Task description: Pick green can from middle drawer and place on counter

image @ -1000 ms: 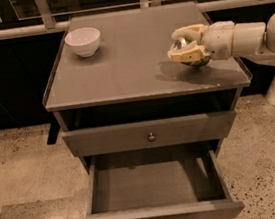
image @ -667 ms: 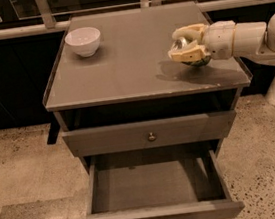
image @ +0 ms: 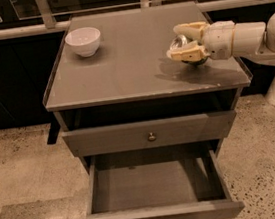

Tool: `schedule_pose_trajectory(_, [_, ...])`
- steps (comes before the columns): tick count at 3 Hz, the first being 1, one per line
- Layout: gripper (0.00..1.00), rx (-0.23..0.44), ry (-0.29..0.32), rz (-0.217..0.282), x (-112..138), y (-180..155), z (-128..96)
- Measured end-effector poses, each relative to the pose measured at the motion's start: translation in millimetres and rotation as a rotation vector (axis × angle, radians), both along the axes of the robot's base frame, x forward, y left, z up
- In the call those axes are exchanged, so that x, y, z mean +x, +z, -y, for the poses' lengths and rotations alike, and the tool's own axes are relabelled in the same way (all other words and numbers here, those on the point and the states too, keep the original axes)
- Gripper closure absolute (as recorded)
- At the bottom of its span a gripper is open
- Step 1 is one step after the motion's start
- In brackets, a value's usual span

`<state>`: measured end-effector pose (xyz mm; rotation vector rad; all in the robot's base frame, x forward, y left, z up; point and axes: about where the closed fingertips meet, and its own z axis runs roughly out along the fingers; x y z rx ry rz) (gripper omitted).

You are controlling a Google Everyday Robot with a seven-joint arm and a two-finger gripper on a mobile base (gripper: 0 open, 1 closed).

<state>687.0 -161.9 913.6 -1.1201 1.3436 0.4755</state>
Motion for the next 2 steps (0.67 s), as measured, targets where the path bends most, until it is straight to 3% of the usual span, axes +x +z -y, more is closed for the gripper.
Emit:
schedule_pose_trajectory(1, [0.00, 0.000, 0.000, 0.000, 0.0, 0.0, -0.1])
schedule_pose_trajectory(2, [0.00, 0.000, 0.000, 0.000, 0.0, 0.0, -0.1])
